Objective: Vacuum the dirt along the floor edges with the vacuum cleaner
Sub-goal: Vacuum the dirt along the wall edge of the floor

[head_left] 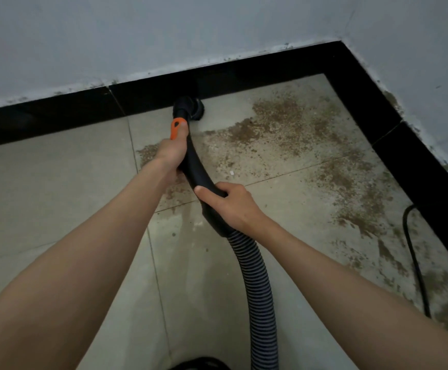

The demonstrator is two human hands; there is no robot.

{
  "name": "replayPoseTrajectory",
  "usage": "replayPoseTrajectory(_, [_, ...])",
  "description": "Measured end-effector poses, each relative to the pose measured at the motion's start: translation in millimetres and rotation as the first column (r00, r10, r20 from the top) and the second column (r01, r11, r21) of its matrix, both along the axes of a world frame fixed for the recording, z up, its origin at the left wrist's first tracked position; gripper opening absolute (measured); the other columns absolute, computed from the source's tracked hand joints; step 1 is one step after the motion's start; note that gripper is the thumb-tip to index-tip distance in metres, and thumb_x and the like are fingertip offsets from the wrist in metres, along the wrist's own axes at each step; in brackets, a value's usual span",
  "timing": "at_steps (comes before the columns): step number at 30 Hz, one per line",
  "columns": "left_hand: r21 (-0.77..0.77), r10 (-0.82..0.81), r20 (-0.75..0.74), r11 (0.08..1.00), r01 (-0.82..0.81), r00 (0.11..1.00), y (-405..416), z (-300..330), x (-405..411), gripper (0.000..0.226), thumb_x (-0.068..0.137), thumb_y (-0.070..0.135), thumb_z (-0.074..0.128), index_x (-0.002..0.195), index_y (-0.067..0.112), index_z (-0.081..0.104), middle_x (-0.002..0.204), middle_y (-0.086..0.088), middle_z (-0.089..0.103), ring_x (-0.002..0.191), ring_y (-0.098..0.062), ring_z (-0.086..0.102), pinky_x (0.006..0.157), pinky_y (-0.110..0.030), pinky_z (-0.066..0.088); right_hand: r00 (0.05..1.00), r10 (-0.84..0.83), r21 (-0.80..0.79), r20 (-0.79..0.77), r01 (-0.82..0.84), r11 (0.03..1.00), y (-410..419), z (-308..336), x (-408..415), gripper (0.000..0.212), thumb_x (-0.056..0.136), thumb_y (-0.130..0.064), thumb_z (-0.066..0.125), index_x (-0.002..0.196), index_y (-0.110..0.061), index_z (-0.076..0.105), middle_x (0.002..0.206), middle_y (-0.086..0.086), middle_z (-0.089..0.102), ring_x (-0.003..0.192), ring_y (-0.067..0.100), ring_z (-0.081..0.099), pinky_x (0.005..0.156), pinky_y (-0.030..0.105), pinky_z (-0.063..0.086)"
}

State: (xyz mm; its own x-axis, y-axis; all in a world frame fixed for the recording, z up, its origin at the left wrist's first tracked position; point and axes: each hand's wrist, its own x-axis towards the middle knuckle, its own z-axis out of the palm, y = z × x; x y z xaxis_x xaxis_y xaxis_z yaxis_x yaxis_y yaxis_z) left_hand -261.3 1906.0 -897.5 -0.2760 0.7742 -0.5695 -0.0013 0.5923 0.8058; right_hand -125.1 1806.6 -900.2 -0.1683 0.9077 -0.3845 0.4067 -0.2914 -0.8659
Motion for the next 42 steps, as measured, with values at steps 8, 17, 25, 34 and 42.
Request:
replayPoseTrajectory(8, [-0.018, 0.104, -0.007, 0.994, -0.104, 0.995, -43.3, 18.9, -79.6, 0.065, 0.094, 0.057, 0.043, 0.132, 0.005, 0.045, 0.114, -0.009, 0.057, 0.092, -0.022, 0.057, 0.069, -0.031, 0.048, 0.989, 0.107, -0.024, -0.099, -0.11, 0.994, -23.2, 7.9, -70.5, 0.038, 0.087, -0.053, 0.064, 0.065, -0.023, 0.06, 0.057, -0.012, 0.061, 0.057, 0.0, 0.059, 0.057, 0.02, 0.043])
replayPoseTrajectory(17, [-0.052, 0.088, 0.115, 0.995, -0.082, 0.989, -93.6, 28.6, -103.9, 0.061, 0.096, 0.052, 0.043, 0.129, 0.001, 0.046, 0.092, -0.004, 0.056, 0.081, -0.016, 0.056, 0.061, -0.028, 0.047, 0.984, 0.163, -0.018, -0.07, -0.165, 0.986, -62.2, 19.1, -85.2, 0.039, 0.088, -0.051, 0.062, 0.06, -0.025, 0.054, 0.043, -0.022, 0.054, 0.041, -0.008, 0.052, 0.04, 0.005, 0.032])
replayPoseTrajectory(25, [-0.049, 0.09, 0.116, 0.995, -0.085, 0.989, -112.6, 26.0, -97.6, 0.06, 0.097, 0.052, 0.039, 0.129, 0.002, 0.045, 0.094, -0.004, 0.057, 0.083, -0.017, 0.056, 0.059, -0.027, 0.046, 0.985, 0.174, -0.026, 0.007, -0.174, 0.984, -79.3, 30.8, -76.4, 0.039, 0.084, -0.056, 0.063, 0.062, -0.025, 0.056, 0.045, -0.021, 0.057, 0.044, -0.006, 0.055, 0.041, 0.006, 0.034])
replayPoseTrajectory(34, [-0.056, 0.113, 0.1, 0.993, -0.108, 0.989, -112.8, 27.5, -83.9, 0.055, 0.098, 0.051, 0.038, 0.124, 0.003, 0.046, 0.092, -0.004, 0.056, 0.081, -0.017, 0.056, 0.058, -0.027, 0.045, 0.979, 0.188, -0.028, 0.075, -0.186, 0.982, -80.2, 42.1, -60.2, 0.04, 0.082, -0.06, 0.062, 0.077, -0.021, 0.066, 0.07, -0.006, 0.068, 0.06, 0.004, 0.064, 0.053, 0.015, 0.043])
replayPoseTrajectory(42, [-0.073, 0.097, 0.06, 0.993, -0.093, 0.993, -106.3, 26.6, -73.9, 0.05, 0.097, 0.054, 0.037, 0.113, 0.007, 0.046, 0.092, -0.005, 0.057, 0.081, -0.018, 0.057, 0.057, -0.028, 0.045, 0.982, 0.172, -0.039, 0.081, -0.17, 0.985, -78.7, 40.8, -51.2, 0.039, 0.081, -0.061, 0.062, 0.077, -0.023, 0.067, 0.07, -0.007, 0.069, 0.064, 0.007, 0.068, 0.057, 0.019, 0.048])
